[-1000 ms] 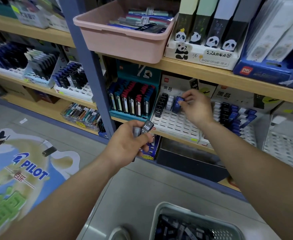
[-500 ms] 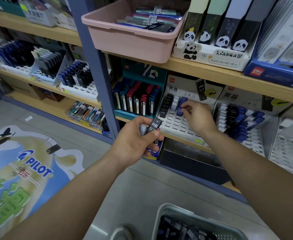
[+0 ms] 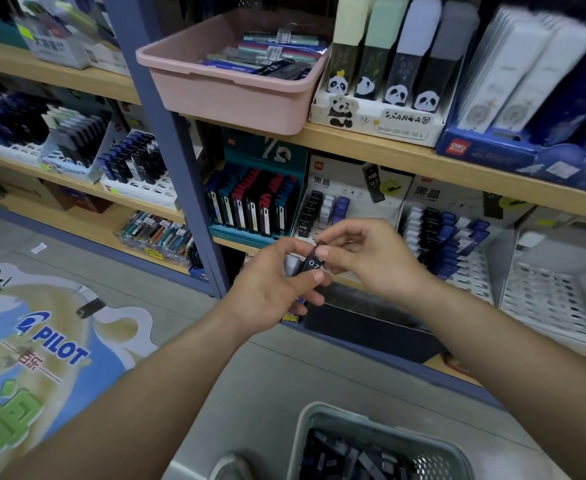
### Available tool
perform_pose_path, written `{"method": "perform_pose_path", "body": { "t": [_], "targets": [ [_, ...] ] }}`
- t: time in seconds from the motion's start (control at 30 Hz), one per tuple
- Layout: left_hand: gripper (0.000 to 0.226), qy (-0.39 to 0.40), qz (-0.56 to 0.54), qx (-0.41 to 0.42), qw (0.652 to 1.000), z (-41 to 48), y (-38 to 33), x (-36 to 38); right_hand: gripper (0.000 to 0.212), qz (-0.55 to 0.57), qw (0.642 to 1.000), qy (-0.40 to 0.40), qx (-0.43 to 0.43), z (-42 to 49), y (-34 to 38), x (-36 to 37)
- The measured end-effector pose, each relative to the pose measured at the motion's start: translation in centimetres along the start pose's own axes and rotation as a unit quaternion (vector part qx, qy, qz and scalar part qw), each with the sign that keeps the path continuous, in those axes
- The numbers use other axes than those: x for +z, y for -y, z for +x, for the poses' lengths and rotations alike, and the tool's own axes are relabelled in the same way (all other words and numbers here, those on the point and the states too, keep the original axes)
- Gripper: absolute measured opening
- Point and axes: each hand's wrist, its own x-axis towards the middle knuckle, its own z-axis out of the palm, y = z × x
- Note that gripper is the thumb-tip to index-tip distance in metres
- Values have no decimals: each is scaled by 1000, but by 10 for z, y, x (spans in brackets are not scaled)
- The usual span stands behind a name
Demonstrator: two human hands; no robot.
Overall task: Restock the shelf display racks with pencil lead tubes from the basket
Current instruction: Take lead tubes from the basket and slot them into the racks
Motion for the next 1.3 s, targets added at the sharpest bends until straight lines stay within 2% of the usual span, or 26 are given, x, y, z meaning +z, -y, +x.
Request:
{"method": "perform_pose_path", "body": {
  "t": [0.17,0.37,0.5,0.7,0.8,1.0,1.17,1.3],
  "targets": [
    [16,-30,24,-15,999,0,2,-5,9,71,994,-77,20,-6,-4,-22],
    [15,-46,69,-15,996,-1,11,-16,13,-48,988,-147,1,23,-29,-30],
    [19,-45,50,-55,996,-2,21,-21,12,-158,976,-143,-45,54,-41,-11],
    [10,-26,46,-83,995,-1,26,-30,12,-209,967,-135,-55,82,-59,14],
    [20,-6,53,-86,995,2,27,-33,12,-244,958,-133,-71,83,-64,17],
    [27,29,61,-45,997,-3,25,-37,19,-328,923,-115,-163,89,-65,18],
    [29,24,-2,-21,999,-4,25,-39,22,-370,908,-100,-169,96,-65,23],
    [31,14,-26,-13,999,-5,24,-39,28,-399,904,-55,-143,91,-70,26]
  ]
}}
